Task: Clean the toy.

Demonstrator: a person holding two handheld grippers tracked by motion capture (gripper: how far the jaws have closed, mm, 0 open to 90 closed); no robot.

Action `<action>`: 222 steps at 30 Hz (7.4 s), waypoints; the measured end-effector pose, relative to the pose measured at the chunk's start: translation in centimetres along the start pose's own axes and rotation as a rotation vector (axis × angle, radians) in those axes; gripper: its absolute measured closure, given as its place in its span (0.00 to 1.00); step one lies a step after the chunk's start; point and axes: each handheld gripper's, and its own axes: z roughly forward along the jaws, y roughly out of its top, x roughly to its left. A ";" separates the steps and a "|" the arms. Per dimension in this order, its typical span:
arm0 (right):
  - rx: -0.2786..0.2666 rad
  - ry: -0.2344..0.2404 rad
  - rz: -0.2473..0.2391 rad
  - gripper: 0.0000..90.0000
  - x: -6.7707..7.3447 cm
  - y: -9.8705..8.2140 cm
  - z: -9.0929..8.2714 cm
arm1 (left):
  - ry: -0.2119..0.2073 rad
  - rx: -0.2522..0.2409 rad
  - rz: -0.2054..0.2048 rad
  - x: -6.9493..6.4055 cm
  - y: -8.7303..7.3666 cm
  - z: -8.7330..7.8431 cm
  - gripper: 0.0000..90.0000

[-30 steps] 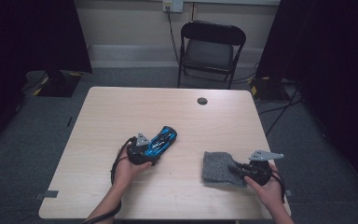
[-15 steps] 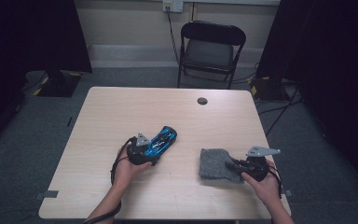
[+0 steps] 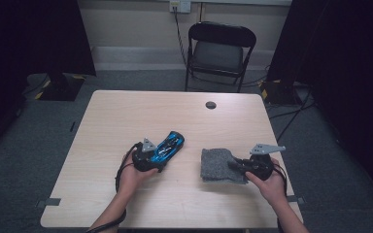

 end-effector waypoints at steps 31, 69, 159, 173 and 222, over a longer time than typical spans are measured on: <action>-0.016 0.073 -0.024 0.84 1.7 6.7 5.9 | -0.001 0.001 0.003 0.0 0.0 0.0 0.29; 0.127 0.018 -0.120 0.84 7.0 9.2 17.5 | 0.003 0.002 0.011 0.1 0.0 0.0 0.29; 0.128 -0.243 0.029 0.83 -2.9 7.5 13.1 | 0.002 0.000 0.005 0.0 0.0 0.0 0.29; 0.108 -0.280 0.050 0.83 -4.3 7.0 10.9 | -0.002 0.000 0.001 0.0 0.0 0.0 0.29; 0.011 -0.019 -0.063 0.83 4.5 10.5 13.5 | 0.001 0.001 0.005 0.0 0.0 0.0 0.29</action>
